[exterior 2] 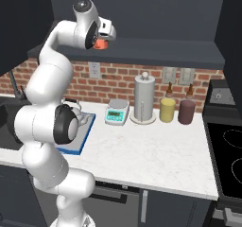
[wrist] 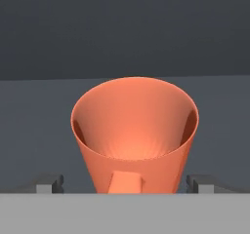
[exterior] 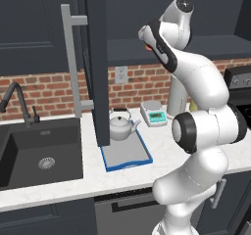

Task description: Pick the kettle from the counter and place it on the tray. Then pick the mug from the cabinet and place it on the tray. Then close the cabinet doors.

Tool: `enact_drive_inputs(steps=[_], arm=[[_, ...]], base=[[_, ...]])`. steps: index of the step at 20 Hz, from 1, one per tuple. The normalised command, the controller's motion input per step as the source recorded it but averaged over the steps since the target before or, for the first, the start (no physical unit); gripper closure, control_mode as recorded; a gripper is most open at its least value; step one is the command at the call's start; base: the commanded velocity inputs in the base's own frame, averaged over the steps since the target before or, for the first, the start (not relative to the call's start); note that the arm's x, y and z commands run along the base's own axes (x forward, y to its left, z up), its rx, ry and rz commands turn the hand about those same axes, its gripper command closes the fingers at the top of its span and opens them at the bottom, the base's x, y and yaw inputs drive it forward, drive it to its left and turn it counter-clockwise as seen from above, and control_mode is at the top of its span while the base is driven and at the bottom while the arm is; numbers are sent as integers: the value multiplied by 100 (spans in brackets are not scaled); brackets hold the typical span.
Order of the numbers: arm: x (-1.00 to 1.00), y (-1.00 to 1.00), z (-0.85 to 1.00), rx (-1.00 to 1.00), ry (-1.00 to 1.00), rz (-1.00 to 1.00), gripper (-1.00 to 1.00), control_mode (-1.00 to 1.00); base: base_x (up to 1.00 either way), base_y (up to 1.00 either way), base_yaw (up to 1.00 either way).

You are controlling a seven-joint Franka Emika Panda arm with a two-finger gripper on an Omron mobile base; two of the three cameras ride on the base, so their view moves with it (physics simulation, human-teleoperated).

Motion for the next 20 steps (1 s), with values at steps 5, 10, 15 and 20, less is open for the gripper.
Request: enact_drive_inputs(steps=[5,10,15,20], arm=[[0,0,-7,0,0,-5,-100,-100],[-3,0,-12,0,0,-6,-100,-100],[-1,0,-2,0,0,-6,-100,-100],[0,0,0,0,0,-6,-100,-100]], base=[[0,0,0],[0,0,0],[0,0,0],[0,0,0]])
